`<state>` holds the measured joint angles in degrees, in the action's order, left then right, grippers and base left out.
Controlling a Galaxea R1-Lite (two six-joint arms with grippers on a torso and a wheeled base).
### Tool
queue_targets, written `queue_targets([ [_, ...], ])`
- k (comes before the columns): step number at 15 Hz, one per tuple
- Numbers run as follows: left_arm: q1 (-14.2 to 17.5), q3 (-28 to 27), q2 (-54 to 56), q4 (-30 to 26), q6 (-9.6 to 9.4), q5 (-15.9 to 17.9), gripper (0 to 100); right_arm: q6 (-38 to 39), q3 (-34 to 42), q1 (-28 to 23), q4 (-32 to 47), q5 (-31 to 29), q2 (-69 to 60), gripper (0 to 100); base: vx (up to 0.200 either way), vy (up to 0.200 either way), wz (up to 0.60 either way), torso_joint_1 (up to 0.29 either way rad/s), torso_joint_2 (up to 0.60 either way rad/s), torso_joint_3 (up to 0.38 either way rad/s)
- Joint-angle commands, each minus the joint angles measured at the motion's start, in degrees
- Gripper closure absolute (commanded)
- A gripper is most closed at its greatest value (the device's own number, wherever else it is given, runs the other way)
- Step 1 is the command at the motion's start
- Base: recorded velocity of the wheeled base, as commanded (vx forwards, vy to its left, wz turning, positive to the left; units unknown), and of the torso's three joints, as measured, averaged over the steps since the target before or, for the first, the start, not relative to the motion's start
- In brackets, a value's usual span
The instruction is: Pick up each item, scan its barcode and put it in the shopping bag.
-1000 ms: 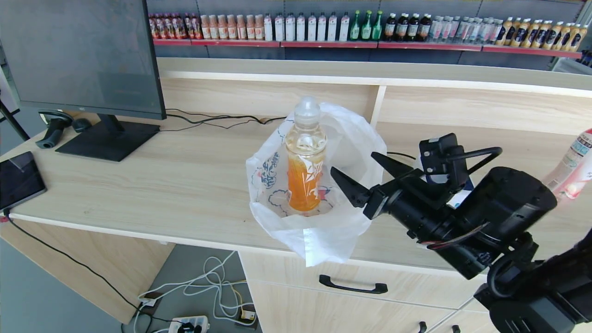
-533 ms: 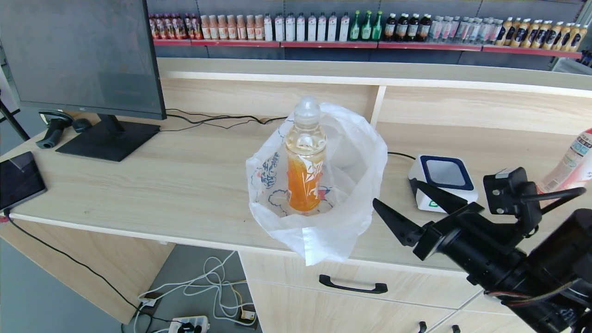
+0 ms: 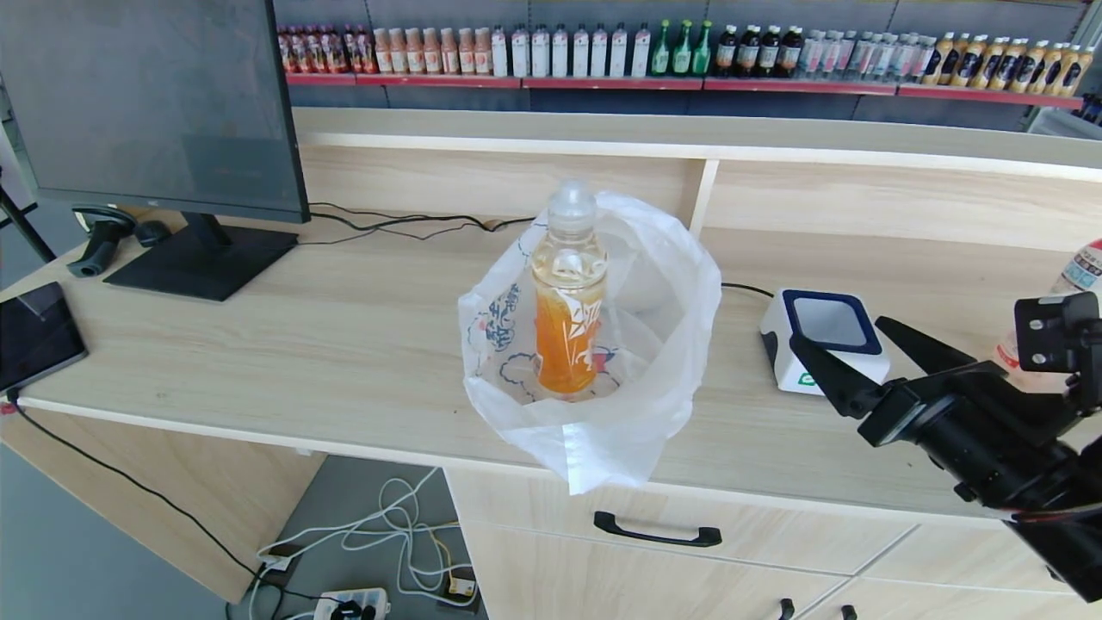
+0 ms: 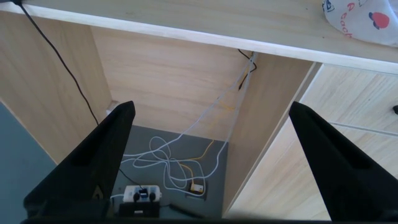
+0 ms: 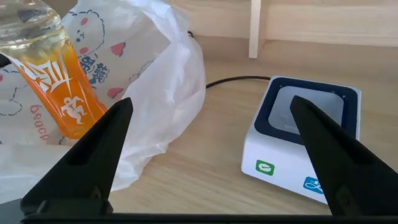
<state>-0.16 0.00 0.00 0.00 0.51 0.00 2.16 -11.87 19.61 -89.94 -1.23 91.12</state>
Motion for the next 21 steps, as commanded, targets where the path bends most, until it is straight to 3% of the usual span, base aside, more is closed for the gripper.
queue_targets([
  [1, 0.0, 0.0, 0.0, 0.0, 0.02, 0.0, 0, 0.0, 1.0, -0.7, -0.1, 0.1, -0.2, 0, 0.000, 0.000, 0.00, 0.000, 0.00, 0.000],
  [3, 0.0, 0.0, 0.0, 0.0, 0.02, 0.0, 0, 0.0, 1.0, -0.6, -0.1, 0.2, -0.2, 0, 0.000, 0.000, 0.00, 0.000, 0.00, 0.000],
  [8, 0.0, 0.0, 0.0, 0.0, 0.02, 0.0, 0, -0.4, -0.8, 2.5, -0.1, 0.2, 1.4, 0, 0.000, 0.000, -0.60, 0.002, 0.00, 0.006],
  [15, 0.0, 0.0, 0.0, 0.0, 0.10, 0.0, 0, -3.3, 0.1, 1.8, -0.1, -1.8, 3.1, 0, 0.000, 0.000, 0.00, 0.000, 0.00, 0.000],
  [21, 0.0, 0.0, 0.0, 0.0, 0.10, 0.0, 0, -1.5, -0.3, 1.5, -0.1, -2.0, 5.4, 0, 0.000, -0.200, 0.00, 0.006, 0.00, 0.001],
])
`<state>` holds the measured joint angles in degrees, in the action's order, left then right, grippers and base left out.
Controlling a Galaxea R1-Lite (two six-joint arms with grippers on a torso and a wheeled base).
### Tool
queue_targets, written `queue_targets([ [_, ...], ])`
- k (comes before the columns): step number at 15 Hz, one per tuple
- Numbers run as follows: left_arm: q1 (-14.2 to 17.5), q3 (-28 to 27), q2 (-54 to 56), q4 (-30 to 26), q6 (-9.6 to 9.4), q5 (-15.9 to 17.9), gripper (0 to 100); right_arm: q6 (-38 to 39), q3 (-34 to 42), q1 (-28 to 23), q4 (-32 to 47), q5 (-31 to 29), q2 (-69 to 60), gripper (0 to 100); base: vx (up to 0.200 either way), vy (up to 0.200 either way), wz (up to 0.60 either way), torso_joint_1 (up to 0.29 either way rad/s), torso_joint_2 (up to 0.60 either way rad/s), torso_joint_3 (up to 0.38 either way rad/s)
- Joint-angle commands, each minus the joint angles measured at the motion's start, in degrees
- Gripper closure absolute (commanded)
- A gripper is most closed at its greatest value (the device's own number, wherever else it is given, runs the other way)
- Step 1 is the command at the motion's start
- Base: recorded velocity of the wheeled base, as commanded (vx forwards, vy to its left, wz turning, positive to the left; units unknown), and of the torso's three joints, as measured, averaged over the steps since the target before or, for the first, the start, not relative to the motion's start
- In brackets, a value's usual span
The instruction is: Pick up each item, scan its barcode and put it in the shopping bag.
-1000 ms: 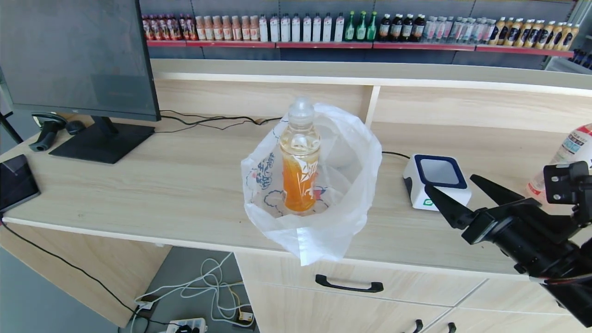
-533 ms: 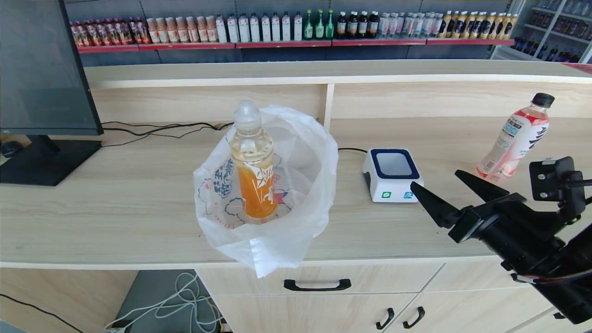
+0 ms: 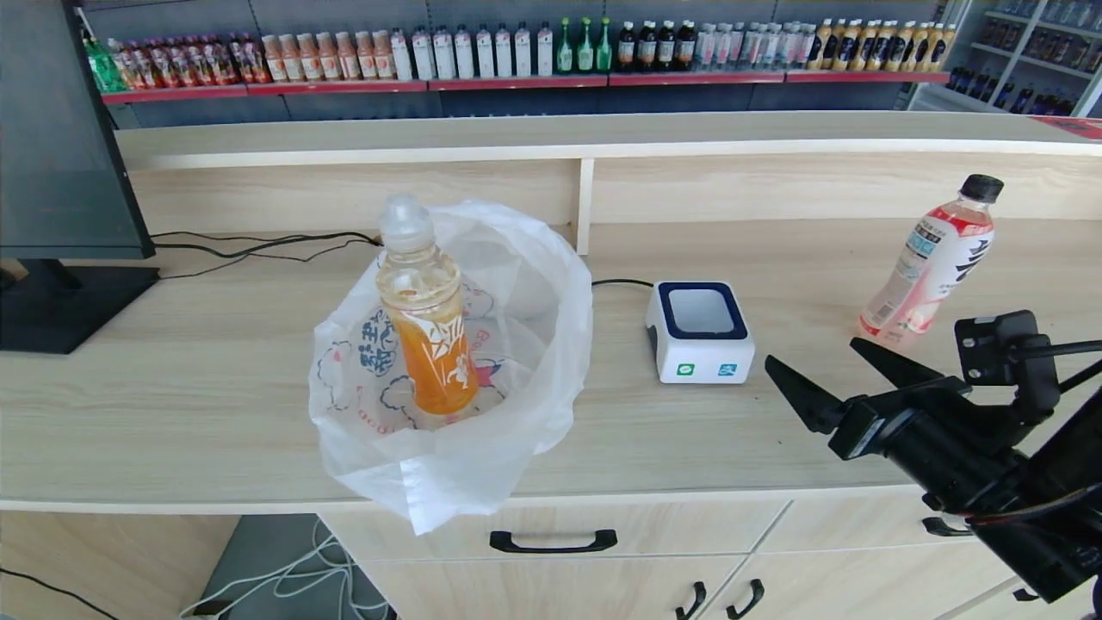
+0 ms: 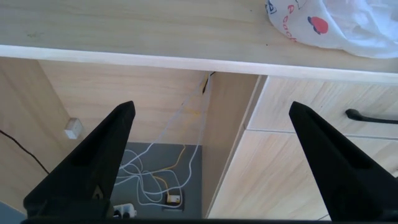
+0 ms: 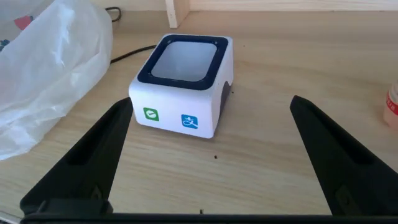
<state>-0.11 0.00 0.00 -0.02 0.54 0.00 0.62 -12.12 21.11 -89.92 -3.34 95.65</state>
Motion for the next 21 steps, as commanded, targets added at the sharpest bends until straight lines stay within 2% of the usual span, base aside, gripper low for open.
queue_targets([
  [1, -0.1, 0.0, 0.0, 0.0, -0.01, 0.0, 0, 0.3, -0.1, -0.5, -0.1, 0.0, 0.9, 0, 0.000, -0.200, 0.00, 0.007, 0.00, 0.012],
  [11, -0.1, 0.0, 0.0, 0.0, 0.08, 0.0, 0, 0.6, -3.4, -7.1, -0.1, 0.0, 2.4, 0, 0.000, -0.200, 0.00, 0.002, 0.00, 0.002],
  [18, -0.1, 0.0, 0.0, 0.0, 0.08, 0.0, 0, 1.0, -5.9, -7.3, -0.1, 0.0, 5.3, 0, 0.000, -0.200, 0.00, 0.002, 0.00, 0.001],
  [21, -0.1, 0.0, 0.0, 0.0, -0.01, 0.0, 0, 1.1, -5.5, -7.1, -0.1, 0.0, 5.3, 0, 0.000, 0.000, 0.00, 0.000, 0.00, 0.000],
])
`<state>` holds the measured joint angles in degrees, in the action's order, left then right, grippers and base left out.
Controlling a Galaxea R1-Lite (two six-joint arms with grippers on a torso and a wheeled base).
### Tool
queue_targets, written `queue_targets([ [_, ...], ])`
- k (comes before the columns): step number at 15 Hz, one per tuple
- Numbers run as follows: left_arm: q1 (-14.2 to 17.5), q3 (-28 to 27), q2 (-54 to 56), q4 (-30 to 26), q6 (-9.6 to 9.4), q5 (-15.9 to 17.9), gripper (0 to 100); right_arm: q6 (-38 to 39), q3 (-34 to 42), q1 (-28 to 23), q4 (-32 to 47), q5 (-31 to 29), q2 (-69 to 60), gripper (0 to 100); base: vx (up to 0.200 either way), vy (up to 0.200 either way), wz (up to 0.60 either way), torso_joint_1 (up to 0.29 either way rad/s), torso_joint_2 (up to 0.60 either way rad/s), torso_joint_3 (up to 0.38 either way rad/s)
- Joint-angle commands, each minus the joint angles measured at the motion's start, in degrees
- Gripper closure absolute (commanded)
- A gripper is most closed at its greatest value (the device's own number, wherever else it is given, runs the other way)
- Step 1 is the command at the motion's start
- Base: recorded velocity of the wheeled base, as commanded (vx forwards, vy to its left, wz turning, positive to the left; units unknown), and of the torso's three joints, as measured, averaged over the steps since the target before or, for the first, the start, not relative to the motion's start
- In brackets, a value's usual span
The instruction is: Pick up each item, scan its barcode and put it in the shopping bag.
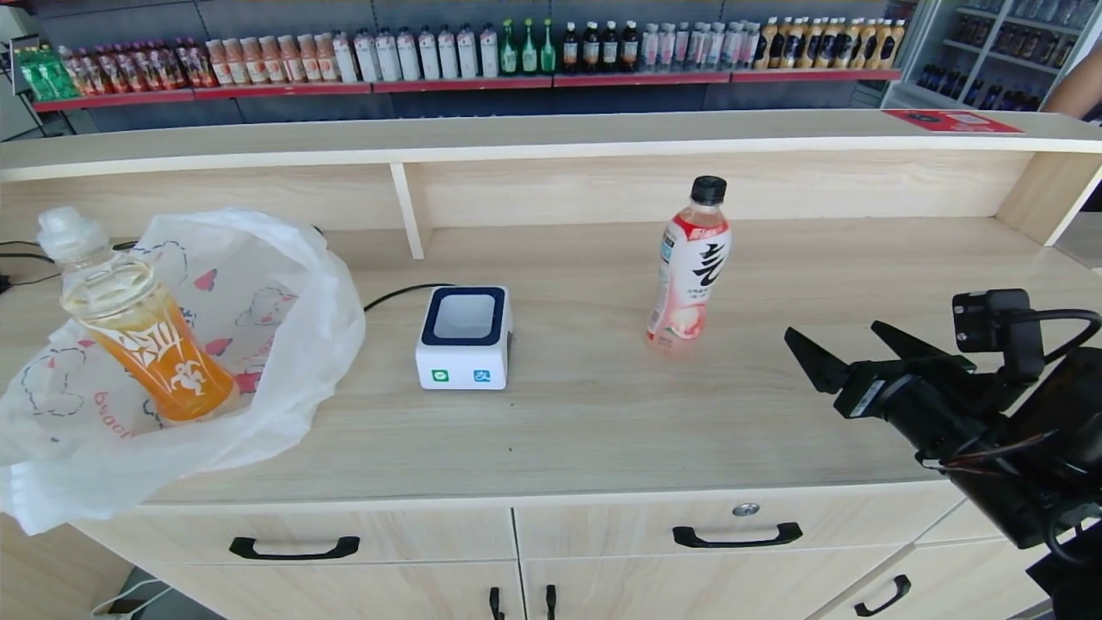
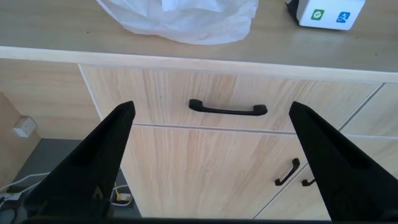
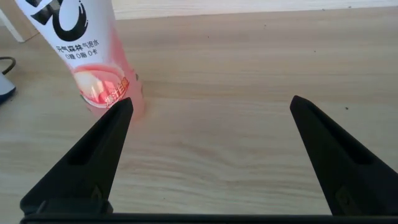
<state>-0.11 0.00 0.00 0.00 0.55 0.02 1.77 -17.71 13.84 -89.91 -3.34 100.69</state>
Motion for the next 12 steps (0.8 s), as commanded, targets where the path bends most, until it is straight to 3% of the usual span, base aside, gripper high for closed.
queue_targets([
  [1, -0.1, 0.0, 0.0, 0.0, -0.02, 0.0, 0, 0.0, 0.2, 0.4, -0.1, 0.1, 0.3, 0, 0.000, 0.000, 0.00, 0.000, 0.00, 0.000],
  [4, -0.1, 0.0, 0.0, 0.0, 0.07, 0.0, 0, 0.0, 0.2, 1.3, -0.1, 0.1, 0.2, 0, 0.067, 0.000, 0.00, 0.002, 0.00, 0.001],
  [9, -0.1, 0.0, 0.0, 0.0, 0.07, 0.0, 0, 0.5, -1.4, 8.1, -0.1, 0.3, 1.7, 0, 0.000, 0.000, 0.00, 0.000, 0.00, 0.000],
  [12, -0.1, 0.0, 0.0, 0.0, 0.07, 0.0, 0, 0.4, -7.4, 10.6, -0.1, 0.3, 5.7, 0, 0.000, 0.000, 0.00, 0.000, 0.00, 0.000],
])
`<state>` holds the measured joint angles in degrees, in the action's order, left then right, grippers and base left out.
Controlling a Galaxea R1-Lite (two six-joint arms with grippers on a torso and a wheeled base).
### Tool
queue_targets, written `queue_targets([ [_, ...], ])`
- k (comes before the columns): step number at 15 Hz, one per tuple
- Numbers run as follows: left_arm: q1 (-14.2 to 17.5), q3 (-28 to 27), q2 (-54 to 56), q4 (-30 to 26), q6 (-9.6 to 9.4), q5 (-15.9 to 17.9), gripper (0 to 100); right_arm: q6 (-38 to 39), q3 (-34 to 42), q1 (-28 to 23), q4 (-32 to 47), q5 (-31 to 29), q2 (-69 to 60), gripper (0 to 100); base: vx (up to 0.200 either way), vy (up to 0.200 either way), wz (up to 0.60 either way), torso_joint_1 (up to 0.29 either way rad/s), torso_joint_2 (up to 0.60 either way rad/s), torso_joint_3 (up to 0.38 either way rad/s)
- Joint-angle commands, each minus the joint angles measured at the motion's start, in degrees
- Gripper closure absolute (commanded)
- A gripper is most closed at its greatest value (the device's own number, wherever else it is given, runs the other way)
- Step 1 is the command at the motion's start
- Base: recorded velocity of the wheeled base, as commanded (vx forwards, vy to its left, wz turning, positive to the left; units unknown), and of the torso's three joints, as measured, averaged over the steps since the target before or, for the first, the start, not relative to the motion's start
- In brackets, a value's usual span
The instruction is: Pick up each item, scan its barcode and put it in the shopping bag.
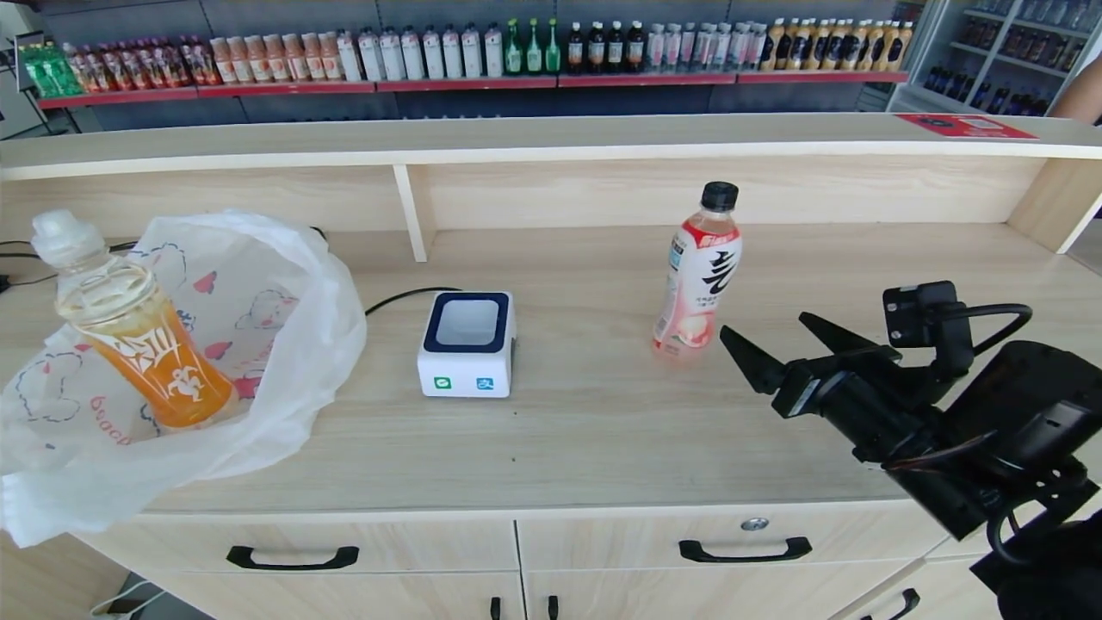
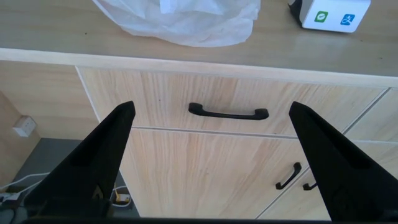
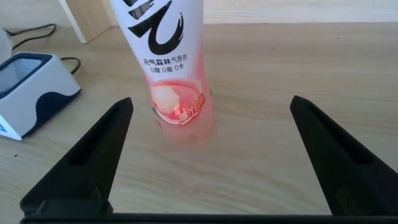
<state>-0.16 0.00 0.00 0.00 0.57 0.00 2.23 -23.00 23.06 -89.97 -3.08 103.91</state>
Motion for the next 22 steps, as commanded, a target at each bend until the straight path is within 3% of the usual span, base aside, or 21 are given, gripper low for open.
queue_targets([
  [1, 0.1, 0.0, 0.0, 0.0, -0.05, 0.0, 0, -0.2, -3.5, 3.7, 0.0, 0.0, 3.5, 0, 0.000, 0.000, 0.00, 0.000, 0.00, 0.000],
  [6, 0.0, 0.0, 0.0, 0.0, 0.04, 0.0, 0, 0.4, -9.4, 10.9, 0.0, -6.5, 8.1, 0, 0.000, 0.000, 0.00, 0.000, 0.00, 0.000],
  [8, 0.0, 0.0, 0.0, 0.0, 0.04, 0.0, 0, 1.8, -9.1, 10.6, 0.0, -10.5, 9.0, 0, 0.000, 0.000, 0.00, 0.000, 0.00, 0.000],
  [11, 0.0, 0.0, 0.0, 0.0, 0.04, 0.0, 0, 2.3, -7.4, 9.6, 0.0, -11.3, 8.4, 0, 0.000, 0.000, 0.00, 0.000, 0.00, 0.000],
  [17, 0.0, 0.0, 0.0, 0.0, 0.04, 0.0, 0, 2.2, -14.0, 8.6, 0.0, -15.5, 11.7, 0, 0.000, 0.000, 0.00, 0.000, 0.00, 0.000],
  [22, 0.0, 0.0, 0.0, 0.0, -0.13, 0.0, 0, 1.1, -15.3, 5.6, 0.0, -14.9, 12.8, 0, 0.000, 0.000, 0.00, 0.000, 0.00, 0.000],
])
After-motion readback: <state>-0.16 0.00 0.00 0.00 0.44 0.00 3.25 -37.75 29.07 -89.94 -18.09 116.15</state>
